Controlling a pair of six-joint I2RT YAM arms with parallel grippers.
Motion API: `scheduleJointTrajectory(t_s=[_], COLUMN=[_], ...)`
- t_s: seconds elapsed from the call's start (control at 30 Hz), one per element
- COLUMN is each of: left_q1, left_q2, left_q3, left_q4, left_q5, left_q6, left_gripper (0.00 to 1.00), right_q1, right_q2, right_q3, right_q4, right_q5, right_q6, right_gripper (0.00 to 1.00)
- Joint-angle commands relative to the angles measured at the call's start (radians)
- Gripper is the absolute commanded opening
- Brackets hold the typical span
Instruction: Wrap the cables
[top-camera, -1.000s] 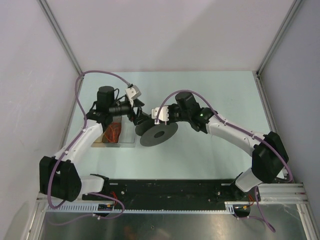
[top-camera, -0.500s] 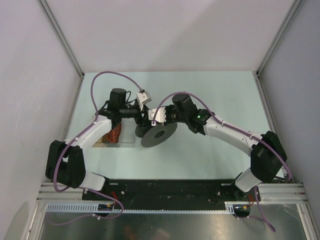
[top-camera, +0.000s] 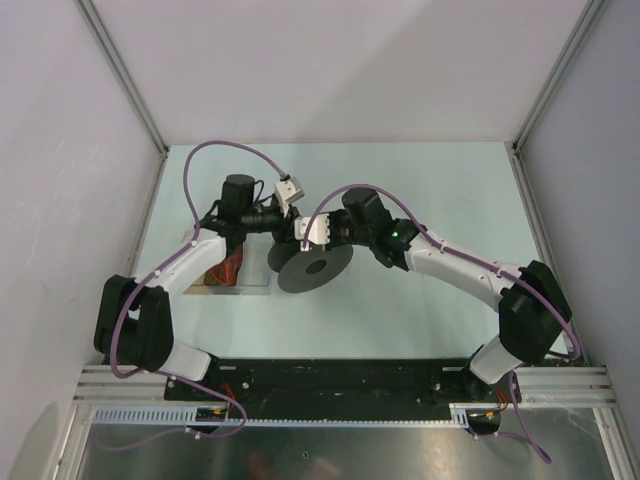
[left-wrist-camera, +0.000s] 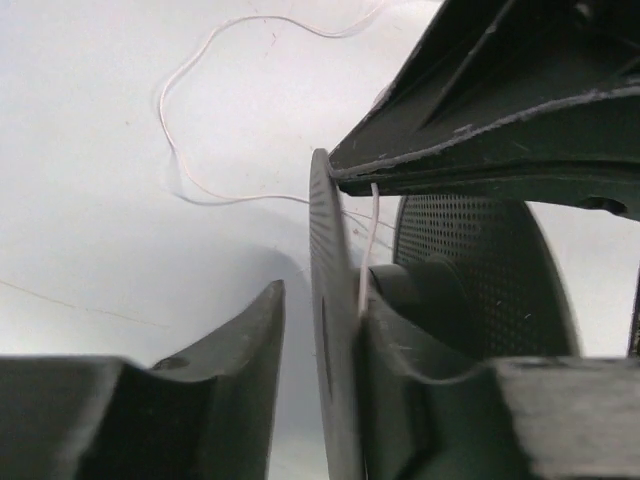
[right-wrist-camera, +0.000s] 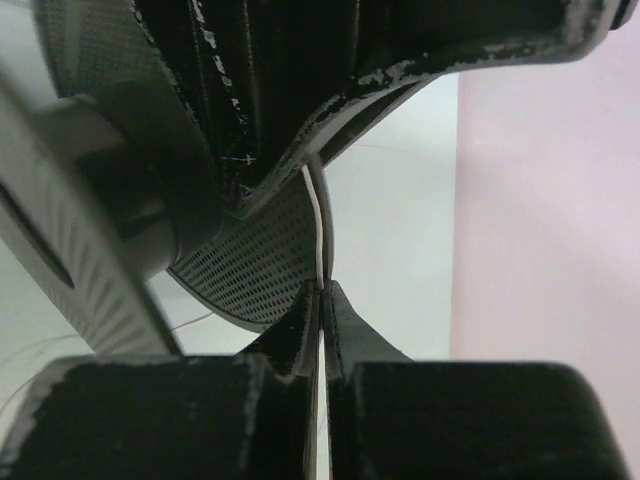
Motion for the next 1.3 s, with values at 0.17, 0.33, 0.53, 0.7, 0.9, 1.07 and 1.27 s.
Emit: scheduleJointTrajectory(t_s=[0.17, 0.33, 0.53, 0.7, 0.9, 1.07, 1.27], left_q1=[-0.011, 0.007, 0.039, 0.043, 0.048, 0.039, 0.028], left_q2=[-0.042, -0.080, -0.085, -0.084, -0.078, -0.104, -0.140], left_q3=[-0.032, -0.070, -0.082, -0.079, -0.061, 0.025, 0.153], left_q4=[0.084, 0.085, 0.084, 0.084, 0.085, 0.085, 0.084], left_q5=[-0.042, -0.031, -0.009, -0.005, -0.012, -0.004, -0.012], left_q6=[0.030, 0.049, 0.073, 0.089, 0.083, 0.015, -0.121], left_gripper=[0.01, 0.00, 0.00, 0.00, 0.00, 0.00, 0.00], right_q1=[-0.007, -0.051, -0.107, -0.135, -0.173, -0.209, -0.337], right_q2=[0.008, -0.004, -0.008, -0.009, -0.011, -0.028, -0.113], right_q3=[0.019, 0.019, 0.019, 0.019, 0.019, 0.020, 0.019], right_q4=[0.011, -0.017, -0.041, -0.051, -0.072, -0.077, -0.044], right_q5=[0.006, 0.010, 0.004, 0.000, -0.011, -0.066, -0.233], right_q6=[0.005, 0.006, 0.008, 0.015, 0.034, 0.097, 0.302], right_gripper=[0.00, 0.00, 0.00, 0.00, 0.00, 0.46, 0.83])
